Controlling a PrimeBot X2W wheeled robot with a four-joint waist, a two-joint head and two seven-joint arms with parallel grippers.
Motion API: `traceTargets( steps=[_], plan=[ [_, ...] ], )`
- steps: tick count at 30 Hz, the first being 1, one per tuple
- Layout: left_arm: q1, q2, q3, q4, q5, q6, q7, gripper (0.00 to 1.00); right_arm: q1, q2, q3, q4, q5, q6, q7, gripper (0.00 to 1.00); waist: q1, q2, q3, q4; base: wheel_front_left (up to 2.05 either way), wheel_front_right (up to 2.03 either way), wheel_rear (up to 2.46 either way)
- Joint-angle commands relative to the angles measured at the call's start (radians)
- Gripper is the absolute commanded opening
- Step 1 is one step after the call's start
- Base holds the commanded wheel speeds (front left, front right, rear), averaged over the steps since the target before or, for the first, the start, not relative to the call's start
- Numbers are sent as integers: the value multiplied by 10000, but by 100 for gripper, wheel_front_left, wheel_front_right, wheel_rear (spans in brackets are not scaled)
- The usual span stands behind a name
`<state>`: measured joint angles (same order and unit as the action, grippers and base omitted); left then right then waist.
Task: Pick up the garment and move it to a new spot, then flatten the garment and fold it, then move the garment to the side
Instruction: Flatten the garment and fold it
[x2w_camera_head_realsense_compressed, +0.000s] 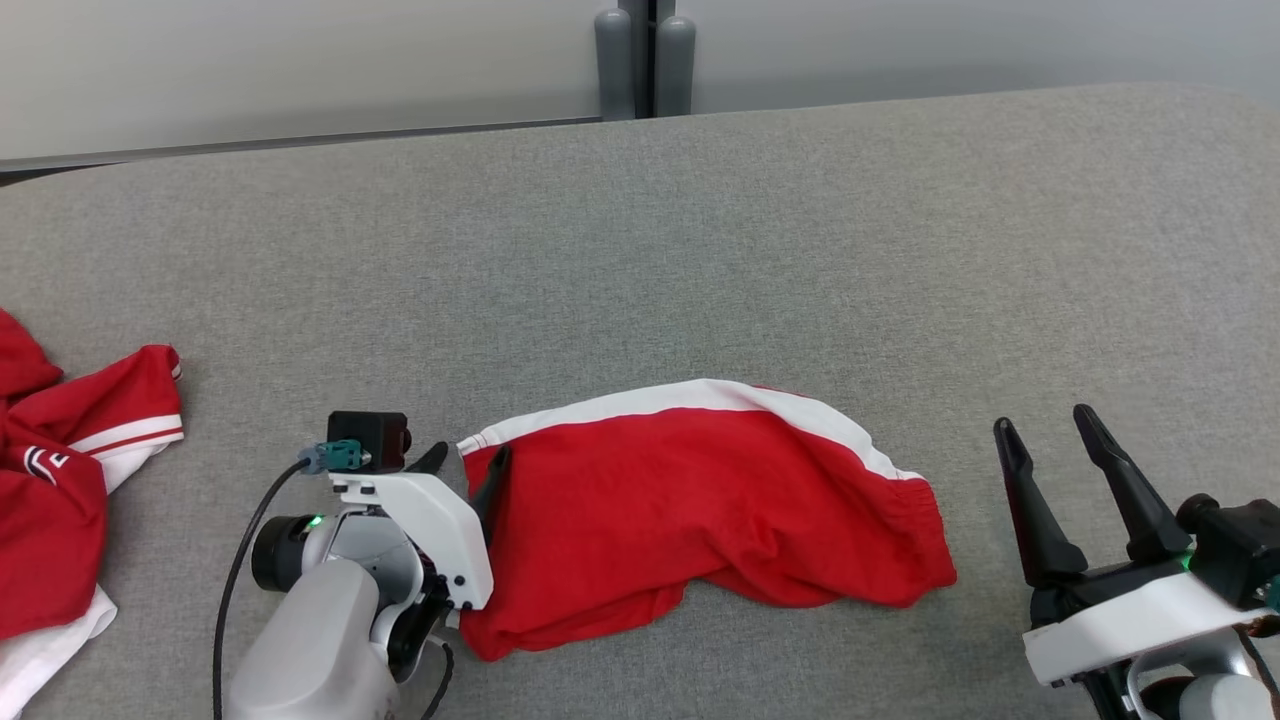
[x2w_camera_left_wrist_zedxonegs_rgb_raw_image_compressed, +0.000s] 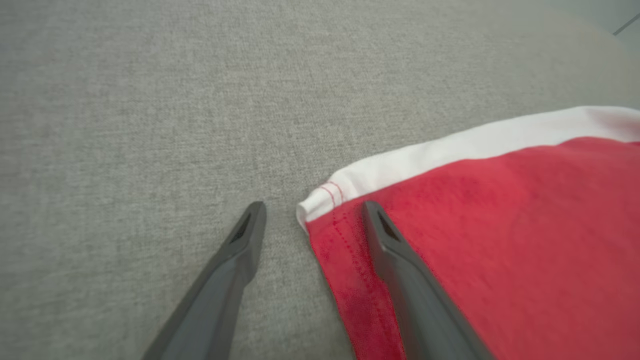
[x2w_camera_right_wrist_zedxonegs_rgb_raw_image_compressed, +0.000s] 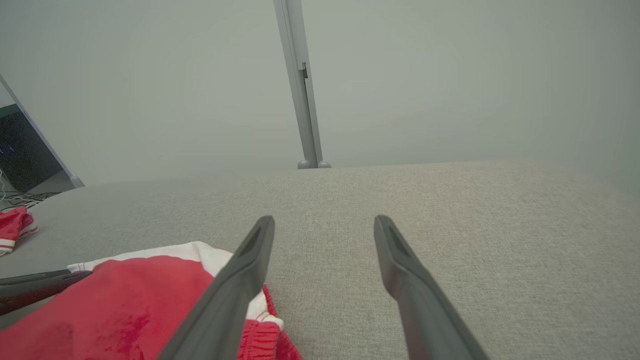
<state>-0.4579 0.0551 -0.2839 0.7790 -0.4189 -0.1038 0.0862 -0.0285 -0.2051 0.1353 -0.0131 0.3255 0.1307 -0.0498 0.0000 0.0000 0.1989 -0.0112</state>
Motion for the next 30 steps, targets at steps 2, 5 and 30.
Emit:
traceTargets(
  steps=[2, 5, 30],
  plan=[
    [-228, 33, -41, 586, -166, -45, 156, 96, -110, -50, -137, 112, 104, -1, 29, 100, 0, 0, 105, -104, 0, 0, 0],
    [-440, 10, -137, 1025, -304, -98, -56, 0, -3, -133, -284, 269, 241, -1, 166, 100, 0, 0, 161, -114, 0, 0, 0],
    [-1280, -2, -1645, 2285, -1362, -248, -1576, 0, -1369, -1590, 2343, 1109, 3243, 0, 2543, 0, 0, 0, 511, 444, 0, 0, 0]
  ],
)
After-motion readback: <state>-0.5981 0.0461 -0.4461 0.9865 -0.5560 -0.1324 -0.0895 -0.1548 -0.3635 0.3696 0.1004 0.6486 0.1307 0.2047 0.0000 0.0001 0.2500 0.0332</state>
